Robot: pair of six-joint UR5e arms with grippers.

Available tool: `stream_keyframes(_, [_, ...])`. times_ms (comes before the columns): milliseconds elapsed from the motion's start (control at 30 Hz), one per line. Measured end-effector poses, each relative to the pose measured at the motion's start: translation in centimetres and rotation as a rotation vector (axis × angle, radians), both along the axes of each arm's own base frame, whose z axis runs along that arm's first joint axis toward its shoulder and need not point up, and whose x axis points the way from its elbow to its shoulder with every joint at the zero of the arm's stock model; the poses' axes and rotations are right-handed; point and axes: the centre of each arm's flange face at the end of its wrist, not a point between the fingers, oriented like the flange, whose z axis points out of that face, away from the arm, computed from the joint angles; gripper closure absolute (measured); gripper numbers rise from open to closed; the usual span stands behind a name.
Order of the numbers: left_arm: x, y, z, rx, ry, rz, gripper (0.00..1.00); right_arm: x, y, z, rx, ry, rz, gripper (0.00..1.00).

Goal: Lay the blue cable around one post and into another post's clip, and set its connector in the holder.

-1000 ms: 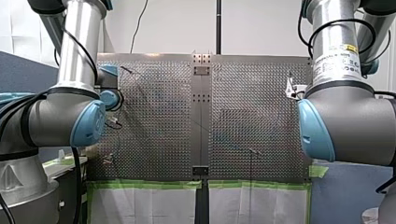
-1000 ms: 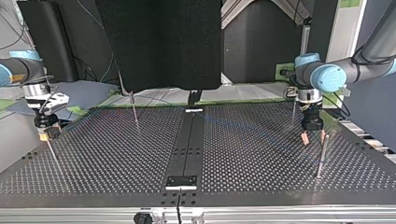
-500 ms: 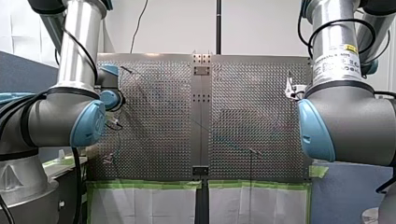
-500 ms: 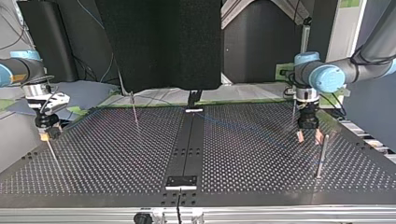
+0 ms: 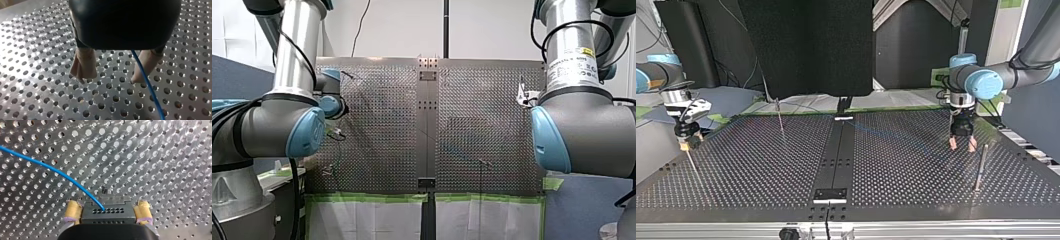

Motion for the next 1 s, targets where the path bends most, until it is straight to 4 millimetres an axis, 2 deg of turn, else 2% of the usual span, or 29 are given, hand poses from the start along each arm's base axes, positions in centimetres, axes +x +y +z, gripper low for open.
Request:
stream_keyframes(400, [-1.8,-0.4,3.1,0.082,0.03,0.018,0.0,-0.2,0.0,0.0,0.001,0.002,-0.001,0.0])
stream_keyframes(600, [-3.5,-1.0,4.1,0.085,0.036,0.011,0.0,-0.4,-0.1,0.0,-0.001,0.0,-0.004,0.0])
stream_keyframes(833, [-5.1,-1.4,6.5,0.102,0.011,0.008,0.0,-0.5,-0.1,0.0,-0.003,0.0,-0.007,0.0])
stream_keyframes(1000, [-6.5,-1.9,7.4,0.138,0.031,0.008,0.0,-0.5,-0.1,0.0,-0.002,0.0,-0.007,0.0])
